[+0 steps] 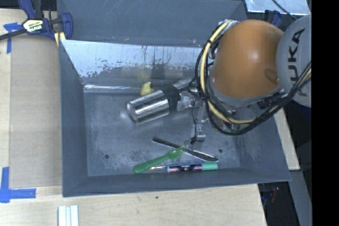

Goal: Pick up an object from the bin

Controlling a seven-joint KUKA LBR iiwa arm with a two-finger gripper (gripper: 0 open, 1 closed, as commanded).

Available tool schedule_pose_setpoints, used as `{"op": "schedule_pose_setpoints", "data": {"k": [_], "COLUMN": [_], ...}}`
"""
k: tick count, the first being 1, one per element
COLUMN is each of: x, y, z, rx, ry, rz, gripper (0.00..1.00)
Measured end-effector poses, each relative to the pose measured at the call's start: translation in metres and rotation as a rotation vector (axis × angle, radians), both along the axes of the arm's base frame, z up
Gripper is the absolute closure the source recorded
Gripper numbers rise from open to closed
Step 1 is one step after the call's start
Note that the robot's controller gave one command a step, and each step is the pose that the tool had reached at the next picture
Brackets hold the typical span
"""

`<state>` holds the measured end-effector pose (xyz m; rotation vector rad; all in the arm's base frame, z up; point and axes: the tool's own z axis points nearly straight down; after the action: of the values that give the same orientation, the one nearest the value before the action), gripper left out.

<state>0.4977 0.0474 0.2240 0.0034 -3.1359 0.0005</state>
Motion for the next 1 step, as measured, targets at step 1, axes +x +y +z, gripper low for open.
{"op": "schedule_pose_setpoints", "data": {"k": [1], "x": [0.0016], "y": [-0.0002], "z": [0.0044], "rx": [0.001], "ry": [-0.009], "rz": [-0.002], "gripper": [0.00]}}
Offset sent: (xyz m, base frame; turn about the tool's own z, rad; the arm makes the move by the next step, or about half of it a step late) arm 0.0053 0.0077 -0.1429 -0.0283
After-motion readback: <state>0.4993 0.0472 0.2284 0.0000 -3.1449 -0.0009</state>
